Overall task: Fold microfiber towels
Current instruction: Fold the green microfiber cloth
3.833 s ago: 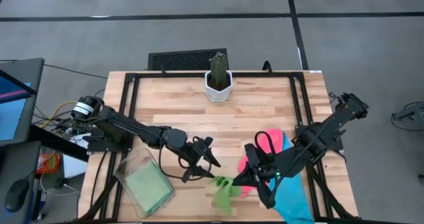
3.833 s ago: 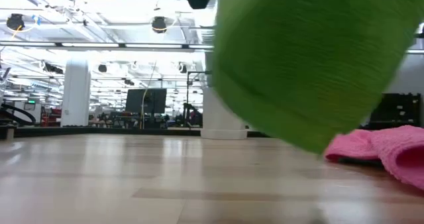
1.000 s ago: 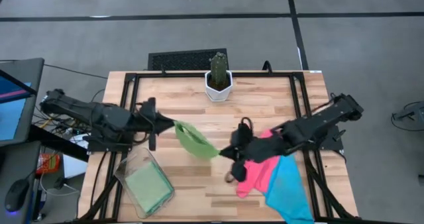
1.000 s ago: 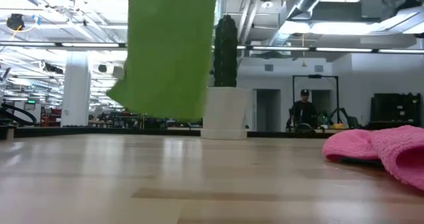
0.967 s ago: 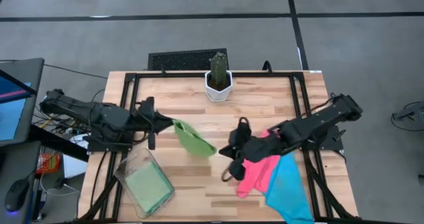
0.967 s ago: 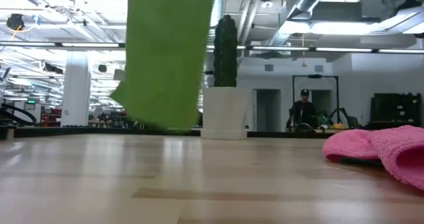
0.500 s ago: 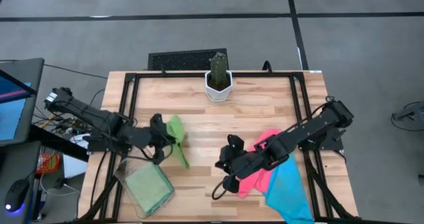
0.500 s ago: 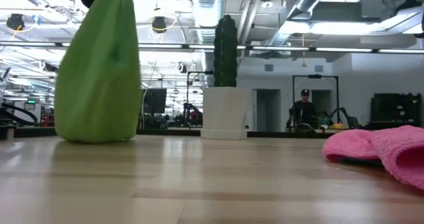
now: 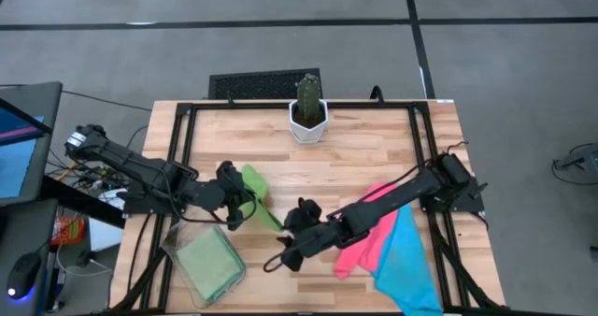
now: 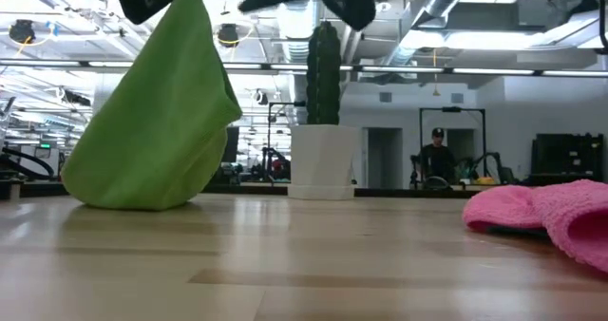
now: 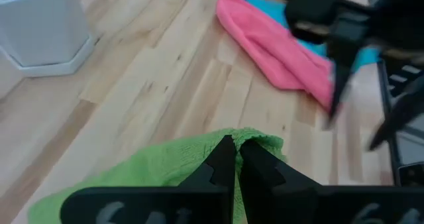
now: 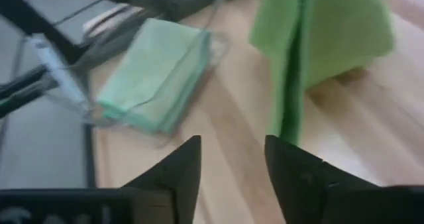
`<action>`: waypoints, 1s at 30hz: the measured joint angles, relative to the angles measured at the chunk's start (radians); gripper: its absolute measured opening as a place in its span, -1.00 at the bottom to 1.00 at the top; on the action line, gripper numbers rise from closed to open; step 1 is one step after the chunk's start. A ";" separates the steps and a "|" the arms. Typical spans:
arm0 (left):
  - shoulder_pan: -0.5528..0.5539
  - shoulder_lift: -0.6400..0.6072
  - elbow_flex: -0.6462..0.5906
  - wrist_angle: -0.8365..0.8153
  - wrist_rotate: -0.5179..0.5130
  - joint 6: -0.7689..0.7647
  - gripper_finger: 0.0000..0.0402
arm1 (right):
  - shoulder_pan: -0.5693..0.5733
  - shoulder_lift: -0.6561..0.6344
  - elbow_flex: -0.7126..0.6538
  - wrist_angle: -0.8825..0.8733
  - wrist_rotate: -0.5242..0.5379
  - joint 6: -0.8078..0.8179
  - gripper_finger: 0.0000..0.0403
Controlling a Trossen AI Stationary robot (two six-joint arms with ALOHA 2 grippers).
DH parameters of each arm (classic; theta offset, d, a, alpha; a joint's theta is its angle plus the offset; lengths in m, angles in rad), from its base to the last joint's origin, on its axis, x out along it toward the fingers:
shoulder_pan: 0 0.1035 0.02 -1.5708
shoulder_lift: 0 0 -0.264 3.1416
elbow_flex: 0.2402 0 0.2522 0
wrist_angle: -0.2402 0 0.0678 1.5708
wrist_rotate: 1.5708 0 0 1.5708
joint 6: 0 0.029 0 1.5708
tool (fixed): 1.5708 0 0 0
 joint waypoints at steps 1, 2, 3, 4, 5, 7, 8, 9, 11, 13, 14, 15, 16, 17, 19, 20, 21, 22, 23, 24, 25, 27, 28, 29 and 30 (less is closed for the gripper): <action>0.000 0.000 0.000 0.006 0.006 0.000 -1.00 | -0.006 0.005 0.000 -0.007 0.009 0.002 -0.01; 0.000 0.000 0.000 0.012 0.012 0.000 -1.00 | -0.011 0.008 0.000 -0.018 0.012 0.000 0.02; 0.000 0.000 0.000 0.018 0.015 0.001 -1.00 | -0.017 0.009 -0.001 -0.020 0.012 -0.003 0.04; 0.000 0.000 0.000 0.022 0.015 0.001 -1.00 | -0.026 0.016 0.001 -0.004 0.015 -0.004 0.06; 0.000 0.000 0.000 0.023 0.015 0.001 -1.00 | -0.034 0.022 0.003 0.007 0.015 -0.004 0.08; 0.000 0.000 0.000 0.029 0.019 0.004 -1.00 | -0.047 0.027 -0.002 -0.016 0.020 -0.014 0.09; 0.000 0.000 0.000 0.034 0.032 0.012 -1.00 | -0.056 0.029 -0.002 -0.008 0.022 -0.020 0.08; 0.000 0.000 0.000 0.035 0.058 0.024 -1.00 | -0.066 0.030 -0.001 0.015 0.012 -0.030 0.08; -0.005 0.000 0.000 0.033 0.119 0.053 -1.00 | -0.080 0.012 -0.001 0.030 -0.012 -0.055 0.06; -0.019 0.000 0.000 0.030 0.159 0.085 -1.00 | -0.086 -0.011 0.001 0.074 -0.023 -0.077 0.04; -0.028 0.000 0.000 0.031 0.167 0.103 -1.00 | -0.087 -0.029 0.002 0.078 -0.018 -0.087 0.03; -0.038 0.000 0.000 0.032 0.167 0.123 -1.00 | -0.086 -0.047 0.001 0.068 -0.001 -0.101 0.02; -0.047 0.000 0.000 0.036 0.167 0.141 -1.00 | -0.086 -0.056 0.002 0.077 0.014 -0.113 0.01; -0.055 0.000 0.000 0.038 0.163 0.157 -1.00 | -0.090 -0.063 0.002 0.081 0.029 -0.123 0.00; -0.066 0.000 0.000 0.038 0.139 0.165 -1.00 | -0.103 -0.064 0.001 0.083 0.032 -0.142 -0.02; -0.068 0.000 0.000 0.040 0.126 0.164 -1.00 | -0.111 -0.060 0.000 0.099 0.022 -0.143 -0.02; -0.072 0.000 0.000 0.039 0.114 0.162 -1.00 | -0.118 -0.052 0.000 0.126 0.006 -0.145 -0.03; -0.071 0.000 0.000 0.039 0.102 0.162 -1.00 | -0.124 -0.044 0.000 0.162 -0.015 -0.145 -0.03; -0.071 0.000 0.000 0.040 0.088 0.162 -1.00 | -0.129 -0.035 0.000 0.185 -0.029 -0.146 -0.03; -0.071 0.000 0.000 0.039 0.074 0.161 -1.00 | -0.131 -0.027 0.000 0.206 -0.044 -0.144 -0.03; -0.071 0.000 0.000 0.039 0.059 0.161 -1.00 | -0.130 -0.018 0.000 0.225 -0.053 -0.140 -0.03; -0.071 0.001 0.000 0.040 0.039 0.161 -1.00 | -0.129 0.000 0.000 0.239 -0.054 -0.131 -0.03; -0.071 0.001 0.000 0.040 0.034 0.161 -1.00 | -0.127 0.004 0.000 0.239 -0.056 -0.131 -0.04; -0.071 0.001 0.000 0.040 0.029 0.161 -1.00 | -0.128 0.006 -0.001 0.238 -0.056 -0.130 -0.04; -0.071 0.001 0.000 0.040 0.021 0.158 -1.00 | -0.129 0.006 -0.001 0.242 -0.056 -0.128 -0.04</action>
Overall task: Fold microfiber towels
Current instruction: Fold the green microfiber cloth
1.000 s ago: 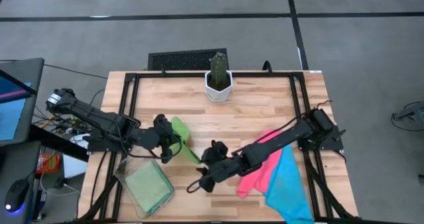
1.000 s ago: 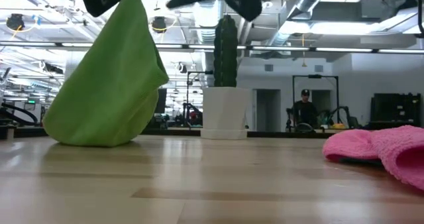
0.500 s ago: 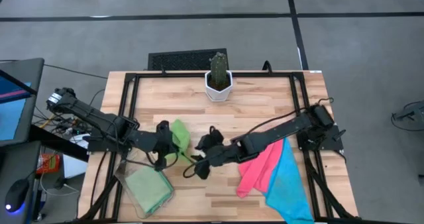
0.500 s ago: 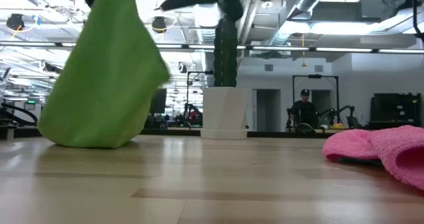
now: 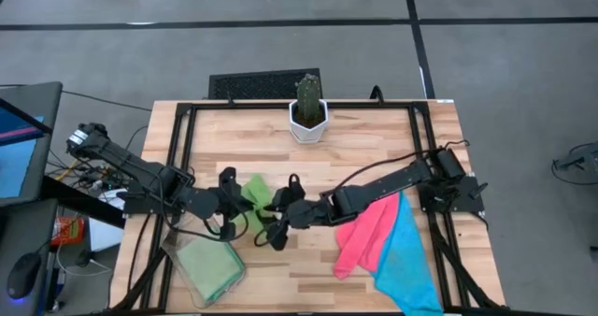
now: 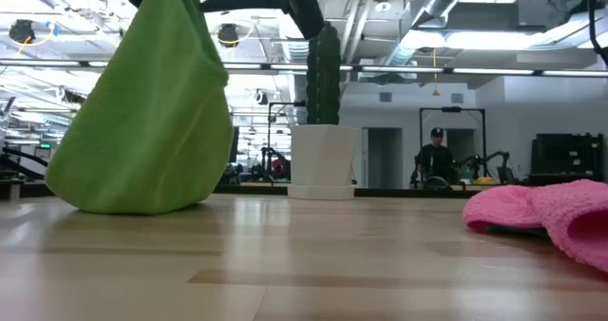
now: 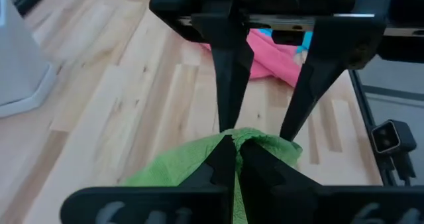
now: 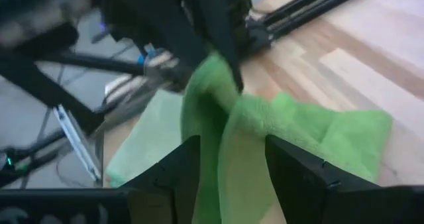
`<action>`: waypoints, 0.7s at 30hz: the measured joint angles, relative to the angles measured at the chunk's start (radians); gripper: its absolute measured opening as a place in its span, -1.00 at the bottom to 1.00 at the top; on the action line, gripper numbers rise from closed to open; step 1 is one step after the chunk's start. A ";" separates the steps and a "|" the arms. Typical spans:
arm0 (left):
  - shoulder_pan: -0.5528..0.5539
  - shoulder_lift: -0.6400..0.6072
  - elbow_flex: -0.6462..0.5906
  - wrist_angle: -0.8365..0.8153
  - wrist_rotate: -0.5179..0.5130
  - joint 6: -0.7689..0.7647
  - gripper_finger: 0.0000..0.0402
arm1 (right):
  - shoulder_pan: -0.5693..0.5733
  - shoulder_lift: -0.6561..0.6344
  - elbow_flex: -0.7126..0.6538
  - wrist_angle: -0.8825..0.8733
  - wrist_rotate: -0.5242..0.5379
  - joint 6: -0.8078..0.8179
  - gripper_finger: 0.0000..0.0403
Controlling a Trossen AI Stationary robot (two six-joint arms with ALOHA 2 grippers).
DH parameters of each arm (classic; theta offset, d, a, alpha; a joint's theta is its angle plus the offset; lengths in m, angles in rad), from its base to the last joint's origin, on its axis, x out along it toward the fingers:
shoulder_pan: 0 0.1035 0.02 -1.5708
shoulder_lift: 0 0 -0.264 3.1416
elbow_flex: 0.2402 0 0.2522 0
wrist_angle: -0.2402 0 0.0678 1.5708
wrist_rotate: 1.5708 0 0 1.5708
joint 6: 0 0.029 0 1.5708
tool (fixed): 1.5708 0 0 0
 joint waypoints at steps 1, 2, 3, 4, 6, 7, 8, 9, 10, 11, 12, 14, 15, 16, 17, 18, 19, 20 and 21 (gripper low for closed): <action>0.000 0.000 0.000 0.000 -0.011 -0.003 -1.00 | -0.001 -0.002 0.000 0.008 0.002 0.008 -0.04; 0.000 0.000 0.000 0.002 -0.018 -0.005 -1.00 | -0.002 -0.002 0.001 0.011 0.004 0.013 -0.04; 0.000 0.000 0.000 0.008 -0.024 -0.006 -1.00 | -0.004 -0.002 0.001 0.010 0.007 0.013 -0.04; 0.000 0.000 0.000 0.023 -0.025 -0.005 -1.00 | -0.006 -0.002 0.001 0.006 0.007 0.013 -0.04; 0.000 0.000 0.000 0.061 -0.032 0.000 -1.00 | -0.015 -0.002 0.001 0.002 0.006 0.017 -0.04; 0.000 0.000 0.000 0.077 -0.032 0.002 -1.00 | -0.018 -0.002 0.001 0.000 0.006 0.021 -0.05; 0.000 0.000 0.000 0.090 -0.032 0.007 -1.00 | -0.023 -0.002 0.001 -0.004 0.006 0.024 -0.07; 0.000 0.000 0.000 0.099 -0.032 0.015 -1.00 | -0.028 -0.002 0.001 -0.010 0.006 0.024 -0.09; 0.000 0.000 0.000 0.107 -0.033 0.021 -1.00 | -0.032 -0.002 0.001 -0.014 0.006 0.024 -0.11; 0.000 0.000 0.000 0.109 -0.033 0.024 -1.00 | -0.036 -0.002 0.001 -0.013 0.007 0.025 -0.15; 0.000 0.000 0.000 0.107 -0.034 0.024 -1.00 | -0.039 -0.002 0.001 -0.012 0.007 0.025 -0.21; 0.001 0.000 0.000 0.098 -0.034 0.022 -1.00 | -0.041 -0.003 0.001 -0.012 0.007 0.029 -0.37; 0.000 0.000 0.000 0.092 -0.034 0.022 -1.00 | -0.040 -0.007 0.001 -0.018 0.006 0.036 -0.49; 0.000 0.000 0.000 0.089 -0.034 0.022 -1.00 | -0.040 -0.009 0.001 -0.020 0.006 0.044 -0.62; 0.000 0.000 0.000 0.087 -0.034 0.022 -1.00 | -0.038 -0.012 0.001 -0.015 0.006 0.051 -0.77; 0.001 0.000 0.000 0.085 -0.034 0.022 -1.00 | -0.035 -0.015 0.001 -0.013 0.007 0.057 -0.87; 0.001 0.000 0.000 0.082 -0.034 0.022 -1.00 | -0.032 -0.021 0.001 -0.018 0.007 0.064 -0.91; 0.000 0.000 0.000 0.078 -0.033 0.021 -1.00 | -0.030 -0.028 0.001 -0.023 0.009 0.074 -0.91; 0.000 0.000 0.000 0.075 -0.032 0.020 -1.00 | -0.028 -0.035 0.002 -0.020 0.011 0.092 -0.91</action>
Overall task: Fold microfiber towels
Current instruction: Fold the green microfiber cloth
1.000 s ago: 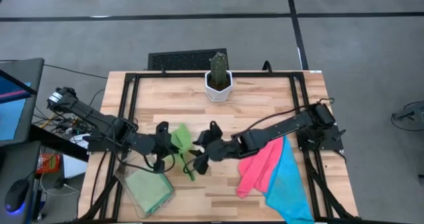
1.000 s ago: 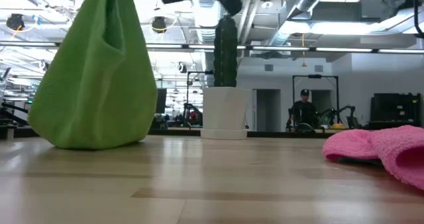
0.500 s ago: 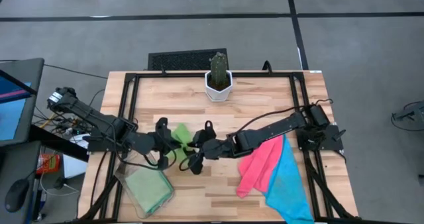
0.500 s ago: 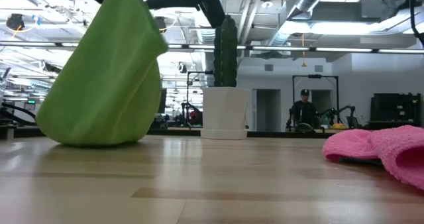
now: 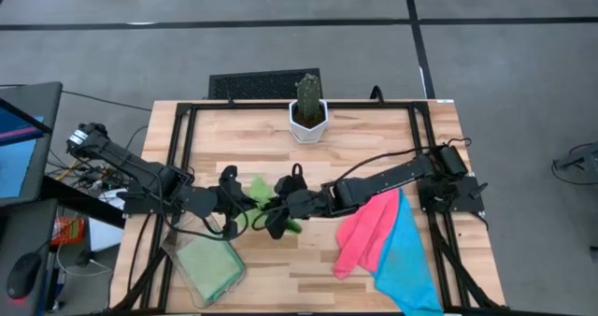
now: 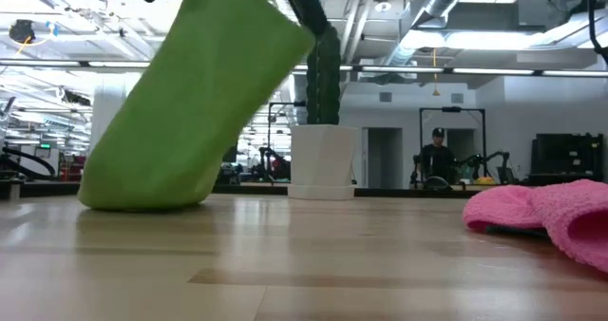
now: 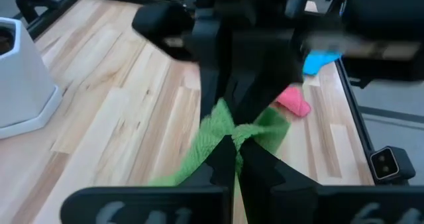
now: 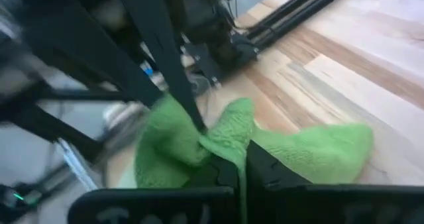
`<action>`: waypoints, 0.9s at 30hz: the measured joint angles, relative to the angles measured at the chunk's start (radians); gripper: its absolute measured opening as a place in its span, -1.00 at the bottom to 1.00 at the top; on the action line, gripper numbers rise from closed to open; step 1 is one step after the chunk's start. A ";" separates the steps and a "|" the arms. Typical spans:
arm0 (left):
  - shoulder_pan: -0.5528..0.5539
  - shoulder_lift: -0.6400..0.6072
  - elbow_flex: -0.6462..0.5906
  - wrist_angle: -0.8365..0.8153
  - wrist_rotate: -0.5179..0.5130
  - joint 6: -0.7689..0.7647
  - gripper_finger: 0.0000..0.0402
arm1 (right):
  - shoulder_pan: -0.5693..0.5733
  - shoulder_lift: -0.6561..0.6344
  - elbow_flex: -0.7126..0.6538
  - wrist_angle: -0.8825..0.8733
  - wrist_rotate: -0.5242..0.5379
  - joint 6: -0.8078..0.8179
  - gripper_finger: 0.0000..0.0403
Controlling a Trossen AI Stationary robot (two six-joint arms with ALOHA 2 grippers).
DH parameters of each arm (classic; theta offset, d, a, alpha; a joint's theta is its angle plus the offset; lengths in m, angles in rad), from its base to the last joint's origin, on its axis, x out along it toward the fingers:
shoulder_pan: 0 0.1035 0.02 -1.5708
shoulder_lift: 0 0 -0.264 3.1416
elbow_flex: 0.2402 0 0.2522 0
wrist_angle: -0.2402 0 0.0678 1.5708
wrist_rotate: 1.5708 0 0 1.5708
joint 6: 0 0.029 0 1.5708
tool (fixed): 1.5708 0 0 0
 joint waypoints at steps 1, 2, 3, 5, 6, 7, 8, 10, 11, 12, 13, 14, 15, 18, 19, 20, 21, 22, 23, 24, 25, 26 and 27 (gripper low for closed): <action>0.000 0.000 0.000 -0.003 0.003 -0.005 -1.00 | 0.001 -0.004 0.008 -0.006 0.005 0.017 -0.91; 0.000 0.000 0.000 -0.003 0.011 -0.006 -1.00 | 0.000 -0.015 0.014 -0.029 0.009 0.028 -0.92; 0.000 0.000 0.001 -0.002 0.015 -0.007 -1.00 | 0.001 -0.032 0.014 -0.070 0.014 0.031 -0.94; 0.002 0.000 0.003 0.009 0.023 -0.019 -1.00 | 0.002 -0.056 0.032 -0.113 0.026 0.057 -0.95; 0.002 -0.002 0.005 0.015 0.025 -0.023 -1.00 | 0.002 -0.076 0.032 -0.160 0.040 0.087 -0.95; 0.002 -0.005 0.006 0.011 0.033 -0.029 -1.00 | 0.003 -0.095 0.031 -0.209 0.062 0.112 -0.95; 0.002 -0.005 0.003 -0.001 0.036 -0.035 -1.00 | 0.006 -0.113 0.031 -0.242 0.076 0.137 -0.94; -0.003 -0.014 0.000 -0.024 0.078 -0.048 -0.99 | 0.017 -0.154 0.032 -0.361 0.146 0.193 -0.95; -0.007 -0.021 -0.001 -0.038 0.094 -0.052 -0.99 | 0.020 -0.175 0.030 -0.412 0.172 0.217 -0.95; -0.011 -0.025 0.003 -0.033 0.109 -0.057 -0.99 | 0.026 -0.194 0.031 -0.447 0.204 0.243 -0.95; -0.017 -0.031 0.008 -0.048 0.115 -0.065 -0.99 | 0.032 -0.215 0.031 -0.511 0.236 0.271 -0.95; -0.021 -0.040 0.015 -0.081 0.111 -0.075 -0.99 | 0.035 -0.235 0.031 -0.564 0.271 0.301 -0.95; -0.020 -0.043 0.022 -0.105 0.097 -0.077 -0.99 | 0.040 -0.256 0.031 -0.613 0.298 0.335 -0.95; -0.022 -0.049 0.054 -0.179 0.042 -0.063 -0.99 | 0.046 -0.312 0.031 -0.717 0.335 0.367 -0.94; -0.021 -0.052 0.065 -0.192 0.024 -0.051 -0.99 | 0.046 -0.325 0.032 -0.727 0.336 0.365 -0.94; -0.018 -0.052 0.077 -0.188 -0.004 -0.037 -0.99 | 0.047 -0.337 0.032 -0.734 0.335 0.356 -0.94; -0.010 -0.053 0.084 -0.174 -0.035 -0.023 -1.00 | 0.047 -0.343 0.031 -0.730 0.332 0.343 -0.94; -0.004 -0.053 0.086 -0.156 -0.070 -0.001 -1.00 | 0.047 -0.346 0.031 -0.714 0.320 0.332 -0.94; 0.000 -0.052 0.085 -0.133 -0.103 0.031 -1.00 | 0.047 -0.346 0.033 -0.696 0.302 0.318 -0.94; 0.006 -0.052 0.085 -0.098 -0.122 0.076 -1.00 | 0.047 -0.346 0.032 -0.688 0.274 0.305 -0.95; 0.010 -0.051 0.085 -0.056 -0.132 0.136 -1.00 | 0.049 -0.345 0.030 -0.680 0.249 0.292 -0.95; 0.015 -0.047 0.085 -0.010 -0.133 0.202 -1.00 | 0.050 -0.340 0.030 -0.661 0.226 0.286 -0.94; 0.019 -0.041 0.085 0.035 -0.130 0.273 -0.99 | 0.051 -0.329 0.033 -0.632 0.209 0.282 -0.94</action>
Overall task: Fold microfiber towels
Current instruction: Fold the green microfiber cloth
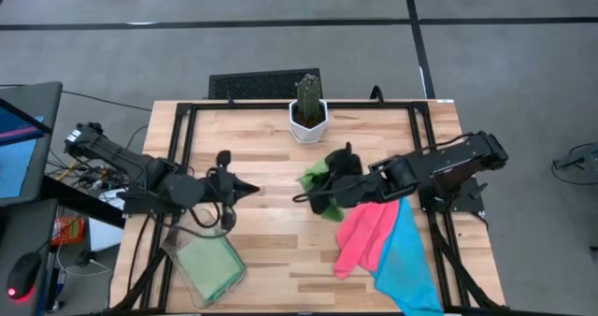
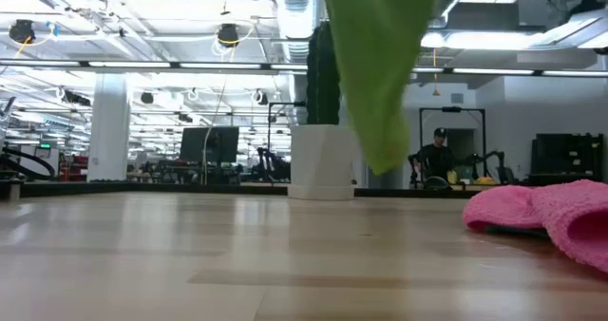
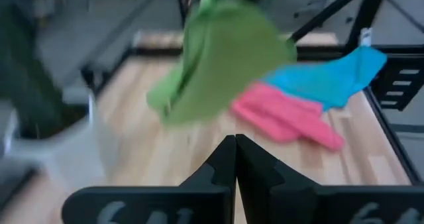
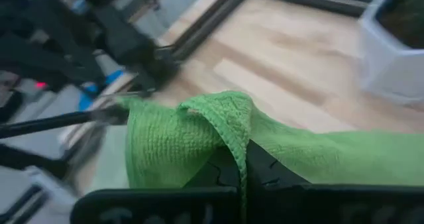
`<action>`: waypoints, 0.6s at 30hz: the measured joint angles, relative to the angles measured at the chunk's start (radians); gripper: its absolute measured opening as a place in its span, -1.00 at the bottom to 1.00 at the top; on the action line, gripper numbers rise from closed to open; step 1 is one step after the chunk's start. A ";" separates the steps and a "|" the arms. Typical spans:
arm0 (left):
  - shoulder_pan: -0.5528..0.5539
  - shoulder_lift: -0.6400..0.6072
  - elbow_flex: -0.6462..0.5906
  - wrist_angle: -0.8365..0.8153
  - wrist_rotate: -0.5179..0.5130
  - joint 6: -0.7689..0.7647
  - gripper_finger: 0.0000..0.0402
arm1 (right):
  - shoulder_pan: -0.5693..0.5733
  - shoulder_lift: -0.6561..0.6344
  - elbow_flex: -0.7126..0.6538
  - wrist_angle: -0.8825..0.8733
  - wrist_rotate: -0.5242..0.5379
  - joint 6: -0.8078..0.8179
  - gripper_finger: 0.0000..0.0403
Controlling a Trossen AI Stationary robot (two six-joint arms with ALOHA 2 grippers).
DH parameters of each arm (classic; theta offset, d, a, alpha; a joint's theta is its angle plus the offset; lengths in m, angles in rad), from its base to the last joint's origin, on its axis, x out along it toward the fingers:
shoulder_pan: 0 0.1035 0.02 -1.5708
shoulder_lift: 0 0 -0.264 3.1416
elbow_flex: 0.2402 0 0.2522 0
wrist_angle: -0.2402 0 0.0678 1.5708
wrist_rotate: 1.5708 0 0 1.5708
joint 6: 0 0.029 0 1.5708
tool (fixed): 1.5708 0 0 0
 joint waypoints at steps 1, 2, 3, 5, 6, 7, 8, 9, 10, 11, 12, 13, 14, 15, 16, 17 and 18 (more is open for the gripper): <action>0.001 0.008 0.000 0.039 0.002 0.069 -0.97 | 0.000 0.009 0.000 0.017 -0.010 -0.006 -0.93; 0.001 0.016 0.000 0.072 0.002 0.135 -0.94 | 0.000 0.018 -0.003 0.019 -0.020 -0.016 -0.93; 0.001 0.023 0.000 0.104 -0.005 0.190 -0.90 | 0.000 0.027 -0.004 0.026 -0.032 -0.018 -0.93; 0.001 0.035 0.000 0.153 -0.016 0.259 -0.80 | -0.001 0.039 -0.004 0.067 -0.056 -0.019 -0.93; 0.001 0.042 0.000 0.159 -0.020 0.285 -0.74 | -0.001 0.045 -0.003 0.073 -0.060 -0.024 -0.93; 0.002 0.052 0.000 0.179 -0.020 0.308 -0.68 | -0.003 0.053 -0.002 0.092 -0.073 -0.026 -0.93; 0.002 0.062 0.000 0.202 -0.019 0.337 -0.61 | -0.005 0.061 -0.002 0.109 -0.083 -0.026 -0.93; 0.002 0.072 0.000 0.213 -0.015 0.368 -0.54 | -0.005 0.070 -0.002 0.119 -0.097 -0.029 -0.93; 0.003 0.084 0.000 0.229 -0.002 0.400 -0.47 | -0.004 0.078 -0.002 0.139 -0.109 -0.040 -0.93; 0.002 0.097 0.000 0.248 0.002 0.434 -0.41 | -0.004 0.085 -0.002 0.170 -0.125 -0.051 -0.93; 0.002 0.109 0.000 0.258 -0.004 0.462 -0.35 | -0.004 0.091 -0.002 0.196 -0.140 -0.064 -0.93; 0.002 0.121 0.000 0.268 -0.020 0.484 -0.29 | -0.004 0.098 -0.002 0.218 -0.155 -0.072 -0.93; 0.002 0.133 0.000 0.278 -0.042 0.500 -0.24 | -0.004 0.105 -0.002 0.239 -0.168 -0.077 -0.93; 0.002 0.141 0.000 0.283 -0.060 0.515 -0.19 | -0.004 0.112 -0.002 0.250 -0.178 -0.078 -0.93; 0.002 0.147 0.000 0.286 -0.066 0.524 -0.15 | -0.004 0.119 -0.002 0.260 -0.187 -0.078 -0.93; 0.002 0.148 0.000 0.289 -0.066 0.534 -0.11 | -0.004 0.126 -0.002 0.267 -0.189 -0.079 -0.93; 0.001 0.150 0.000 0.290 -0.064 0.541 -0.09 | -0.004 0.131 -0.002 0.271 -0.191 -0.078 -0.93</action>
